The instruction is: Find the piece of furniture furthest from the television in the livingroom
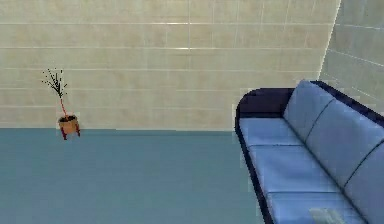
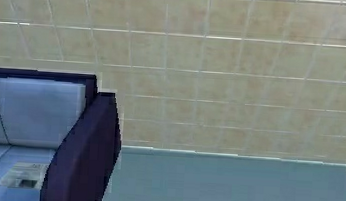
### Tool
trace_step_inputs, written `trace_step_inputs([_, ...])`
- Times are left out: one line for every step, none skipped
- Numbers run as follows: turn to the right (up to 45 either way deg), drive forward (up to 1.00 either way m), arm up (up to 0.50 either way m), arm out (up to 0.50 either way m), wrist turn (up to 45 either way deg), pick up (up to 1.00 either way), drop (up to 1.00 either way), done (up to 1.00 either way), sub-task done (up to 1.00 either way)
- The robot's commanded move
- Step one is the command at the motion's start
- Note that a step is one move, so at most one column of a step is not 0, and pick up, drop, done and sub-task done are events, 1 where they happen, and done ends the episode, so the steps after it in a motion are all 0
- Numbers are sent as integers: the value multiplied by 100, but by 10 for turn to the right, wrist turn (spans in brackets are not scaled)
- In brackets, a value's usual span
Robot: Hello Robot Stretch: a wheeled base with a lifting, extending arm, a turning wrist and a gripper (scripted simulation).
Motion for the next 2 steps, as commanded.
trace_step_inputs([330, 0, 0, 0, 0, 0, 0, 0, 0])
trace_step_inputs([0, 0, 0, 0, 0, 0, 0, 100, 0])
